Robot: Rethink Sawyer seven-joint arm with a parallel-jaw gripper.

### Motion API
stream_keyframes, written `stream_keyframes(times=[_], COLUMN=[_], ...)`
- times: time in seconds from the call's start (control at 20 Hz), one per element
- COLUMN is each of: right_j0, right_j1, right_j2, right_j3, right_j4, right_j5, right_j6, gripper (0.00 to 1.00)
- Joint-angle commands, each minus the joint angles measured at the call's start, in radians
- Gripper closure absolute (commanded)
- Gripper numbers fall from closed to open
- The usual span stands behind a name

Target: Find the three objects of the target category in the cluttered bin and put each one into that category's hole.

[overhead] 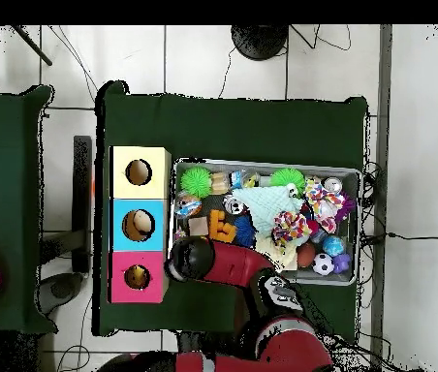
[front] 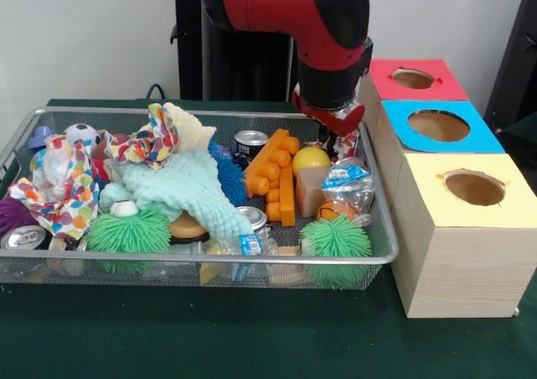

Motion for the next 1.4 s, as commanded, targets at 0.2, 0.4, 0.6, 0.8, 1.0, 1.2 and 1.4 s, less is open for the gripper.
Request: stream_keyframes(times=[0.2,0.4,0.6,0.8,1.0,1.2,1.4], right_j0=[0.093,0.089,0.068,0.035,0.019,0.041,0.046], right_j1=[-0.016,-0.007,-0.042,-0.084,-0.162,-0.238,-0.275], right_j2=[-0.057,-0.054,-0.038,-0.007,0.023,0.012,0.017], right_j3=[-0.029,-0.052,-0.051,-0.050,-0.032,-0.035,-0.047], right_j4=[-0.262,-0.294,-0.316,-0.322,-0.293,-0.274,-0.267], right_j5=[-0.257,-0.233,-0.186,-0.115,-0.004,0.093,0.146], right_j6=[-0.025,-0.009,-0.022,-0.049,-0.065,-0.055,-0.043], gripper=[1.00,1.00,1.00,1.00,1.00,1.00,1.00])
